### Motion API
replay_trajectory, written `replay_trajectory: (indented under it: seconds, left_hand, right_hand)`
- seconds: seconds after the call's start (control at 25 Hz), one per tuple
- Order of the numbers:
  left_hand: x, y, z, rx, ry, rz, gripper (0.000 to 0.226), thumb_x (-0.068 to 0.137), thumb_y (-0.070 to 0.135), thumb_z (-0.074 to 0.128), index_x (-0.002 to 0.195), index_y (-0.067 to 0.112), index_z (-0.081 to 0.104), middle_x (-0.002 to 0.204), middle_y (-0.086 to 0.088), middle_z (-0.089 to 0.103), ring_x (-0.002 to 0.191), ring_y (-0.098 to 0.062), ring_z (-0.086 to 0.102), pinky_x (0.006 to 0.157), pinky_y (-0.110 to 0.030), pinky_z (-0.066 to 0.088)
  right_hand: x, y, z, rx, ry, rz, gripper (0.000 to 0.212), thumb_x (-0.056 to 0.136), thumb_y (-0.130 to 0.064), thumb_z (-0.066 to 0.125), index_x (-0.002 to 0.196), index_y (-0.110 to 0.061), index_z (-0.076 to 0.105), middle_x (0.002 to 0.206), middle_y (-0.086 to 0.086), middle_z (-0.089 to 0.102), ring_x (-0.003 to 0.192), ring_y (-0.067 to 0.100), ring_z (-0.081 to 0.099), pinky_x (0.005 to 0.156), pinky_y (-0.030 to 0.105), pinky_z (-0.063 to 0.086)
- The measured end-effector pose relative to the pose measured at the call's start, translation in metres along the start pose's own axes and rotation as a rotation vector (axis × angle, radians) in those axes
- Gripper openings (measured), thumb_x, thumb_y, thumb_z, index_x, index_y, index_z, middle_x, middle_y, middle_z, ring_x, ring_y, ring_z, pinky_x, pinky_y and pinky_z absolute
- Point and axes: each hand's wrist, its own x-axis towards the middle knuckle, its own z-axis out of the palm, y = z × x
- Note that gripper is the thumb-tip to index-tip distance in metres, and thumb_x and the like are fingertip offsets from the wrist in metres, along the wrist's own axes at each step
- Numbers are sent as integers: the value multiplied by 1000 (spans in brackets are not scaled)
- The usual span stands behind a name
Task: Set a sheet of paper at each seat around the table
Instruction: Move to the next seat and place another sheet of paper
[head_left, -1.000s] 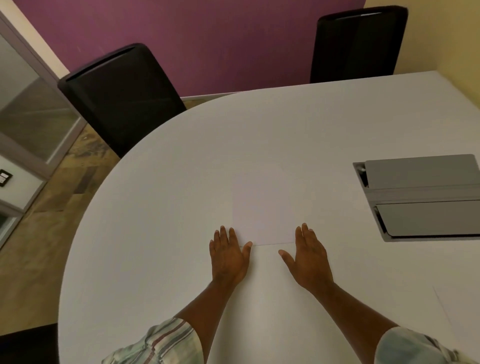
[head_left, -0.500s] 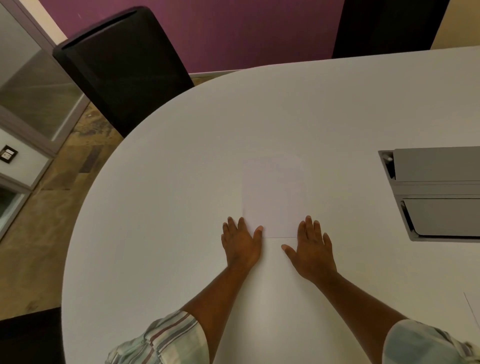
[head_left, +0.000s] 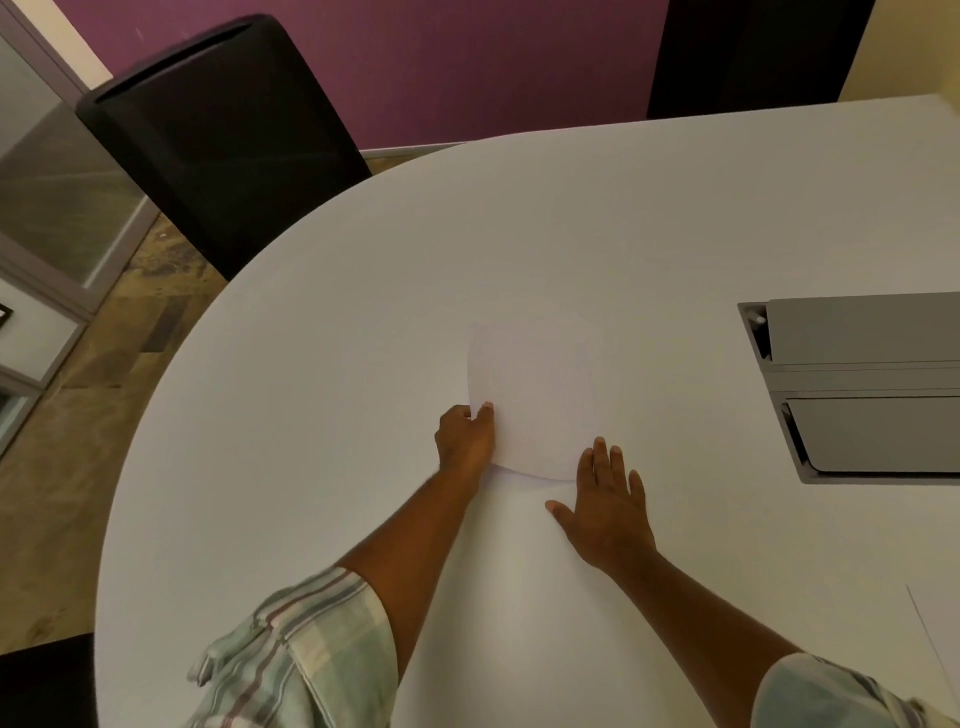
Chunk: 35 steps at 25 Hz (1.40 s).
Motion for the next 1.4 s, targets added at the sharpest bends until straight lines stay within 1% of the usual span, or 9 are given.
replay_trajectory:
  seconds: [0.24,0.36,0.48,0.64,0.8,0.92,1.04,1.24,1.4]
  left_hand:
    - [21,13,2,12,44,77,23,97,9,58,110,11,77,113,-8,77,102,-28,71,95,-35,57]
    - [14,8,0,-3,44,136,21,98,10,59,108,11,78,104,-4,77,96,-25,71,87,-30,55]
    - [1,8,-11,-93,-21,184,19,98,13,61,97,16,79,91,2,77,83,-18,70,78,-29,57]
    - [-31,2,-36,-178,-134,199,17,99,16,64,95,20,81,94,2,82,81,-11,74,78,-27,60]
    - [-74,-10,-67,-216,-261,180,14,100,18,67,104,17,81,95,1,82,85,-14,76,79,-30,61]
    - [-109,-27,-93,-176,-261,160,14,100,18,68,96,14,81,85,0,80,74,-14,73,68,-28,58]
    - [-137,-47,-120,-130,-206,145,15,99,18,68,95,11,81,87,-3,79,74,-16,72,67,-28,57]
    - [-167,-92,-165,28,-63,119,34,95,18,73,64,30,76,66,22,68,64,-7,61,62,-18,48]
    - [-170,-118,-204,144,63,104,10,95,13,73,99,13,81,102,-1,76,89,-19,66,83,-29,51]
  right_hand:
    - [4,6,-6,66,17,4,90,103,-66,34,166,-9,5,175,12,-7,162,31,-3,130,49,12]
    - [1,10,-19,259,127,31,83,105,-60,40,166,-10,14,175,12,8,161,28,12,127,47,23]
    - [-6,12,-39,552,331,118,77,106,-48,49,163,-4,23,171,15,25,159,28,23,128,40,20]
    - [-12,13,-71,810,456,231,70,105,-38,58,159,-1,34,163,20,41,151,34,38,124,39,27]
    - [-27,10,-93,1209,399,409,61,101,-38,66,150,-4,51,141,7,63,131,27,60,107,36,47]
    - [-50,4,-91,1445,334,393,26,97,-29,72,116,-12,73,100,-4,76,81,10,74,70,24,56]
    - [-76,-5,-69,1512,252,384,7,95,-19,73,99,-14,72,98,6,76,79,22,71,74,32,57]
    - [-118,-37,-25,1480,97,381,21,94,-14,75,95,5,65,88,15,69,74,26,63,69,35,54]
    - [-153,-77,6,1532,-89,380,19,95,-7,73,80,-3,62,84,16,75,74,27,76,63,34,63]
